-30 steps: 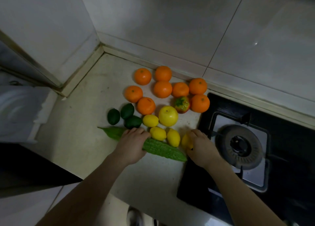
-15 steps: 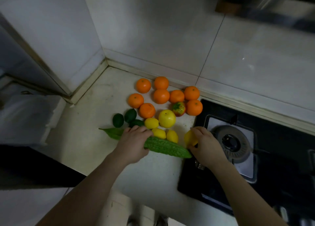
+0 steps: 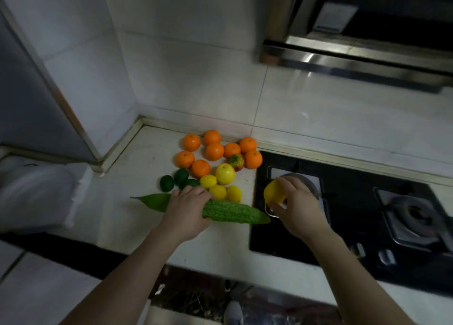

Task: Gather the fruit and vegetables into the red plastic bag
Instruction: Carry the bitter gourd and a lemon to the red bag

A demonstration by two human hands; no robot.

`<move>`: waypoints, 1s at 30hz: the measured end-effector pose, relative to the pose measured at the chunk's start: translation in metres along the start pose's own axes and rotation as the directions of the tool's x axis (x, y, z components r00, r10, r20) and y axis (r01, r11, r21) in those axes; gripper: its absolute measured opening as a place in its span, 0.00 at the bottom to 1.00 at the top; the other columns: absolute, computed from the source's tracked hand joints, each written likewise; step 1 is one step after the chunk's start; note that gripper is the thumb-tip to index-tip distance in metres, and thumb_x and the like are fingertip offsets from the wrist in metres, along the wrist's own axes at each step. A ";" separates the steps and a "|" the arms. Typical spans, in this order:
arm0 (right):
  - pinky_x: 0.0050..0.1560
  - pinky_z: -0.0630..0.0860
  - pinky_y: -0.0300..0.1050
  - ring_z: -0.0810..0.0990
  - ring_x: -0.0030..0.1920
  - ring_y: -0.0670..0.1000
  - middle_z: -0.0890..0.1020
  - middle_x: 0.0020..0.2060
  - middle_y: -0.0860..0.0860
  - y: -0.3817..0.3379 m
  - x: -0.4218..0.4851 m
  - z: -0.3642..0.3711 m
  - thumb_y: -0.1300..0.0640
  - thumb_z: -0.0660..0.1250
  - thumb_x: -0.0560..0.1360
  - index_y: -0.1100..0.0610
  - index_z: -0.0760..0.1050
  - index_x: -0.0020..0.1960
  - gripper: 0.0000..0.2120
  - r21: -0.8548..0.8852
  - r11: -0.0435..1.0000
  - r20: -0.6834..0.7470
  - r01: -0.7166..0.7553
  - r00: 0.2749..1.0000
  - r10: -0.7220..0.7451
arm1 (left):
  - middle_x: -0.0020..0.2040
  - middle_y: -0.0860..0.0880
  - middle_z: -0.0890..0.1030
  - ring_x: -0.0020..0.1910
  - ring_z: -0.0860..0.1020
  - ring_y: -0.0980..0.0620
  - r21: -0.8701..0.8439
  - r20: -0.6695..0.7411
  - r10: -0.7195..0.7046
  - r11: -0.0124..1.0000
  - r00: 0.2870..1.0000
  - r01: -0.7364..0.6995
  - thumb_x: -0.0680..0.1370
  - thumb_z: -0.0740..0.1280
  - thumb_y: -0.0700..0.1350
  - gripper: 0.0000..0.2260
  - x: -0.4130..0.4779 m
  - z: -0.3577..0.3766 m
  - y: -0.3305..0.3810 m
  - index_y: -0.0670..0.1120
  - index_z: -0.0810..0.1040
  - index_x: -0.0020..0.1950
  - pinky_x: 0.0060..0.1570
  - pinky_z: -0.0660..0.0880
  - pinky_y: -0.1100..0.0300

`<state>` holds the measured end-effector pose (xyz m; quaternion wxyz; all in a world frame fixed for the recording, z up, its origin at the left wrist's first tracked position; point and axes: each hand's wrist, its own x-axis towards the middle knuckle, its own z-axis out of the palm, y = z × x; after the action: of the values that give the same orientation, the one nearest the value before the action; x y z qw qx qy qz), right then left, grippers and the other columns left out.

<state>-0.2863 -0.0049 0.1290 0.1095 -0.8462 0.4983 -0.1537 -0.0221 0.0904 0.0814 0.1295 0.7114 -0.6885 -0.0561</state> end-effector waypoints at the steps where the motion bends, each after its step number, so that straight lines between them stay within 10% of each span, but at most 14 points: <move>1: 0.61 0.72 0.50 0.71 0.65 0.55 0.72 0.66 0.51 -0.003 -0.010 -0.007 0.48 0.72 0.71 0.54 0.68 0.71 0.31 -0.002 1.000 -0.023 -0.007 1.000 0.007 | 0.56 0.56 0.76 0.55 0.73 0.49 0.001 -0.005 0.015 1.000 1.000 -0.015 0.66 0.72 0.56 0.23 -0.003 -0.004 0.006 0.57 0.75 0.61 0.52 0.69 0.50; 30: 0.60 0.71 0.45 0.68 0.65 0.51 0.70 0.67 0.46 0.168 -0.276 -0.168 0.42 0.69 0.73 0.51 0.65 0.72 0.31 0.011 0.958 -0.258 -0.288 0.924 0.281 | 0.55 0.57 0.73 0.57 0.71 0.51 0.037 -0.008 0.261 0.965 0.965 -0.261 0.70 0.69 0.58 0.21 -0.031 0.004 0.331 0.59 0.72 0.62 0.53 0.67 0.52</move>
<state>-0.6107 0.1513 0.1862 0.0536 -0.7393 0.6276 -0.2379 -0.3444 0.1150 0.1608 0.1274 0.6172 -0.7762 -0.0218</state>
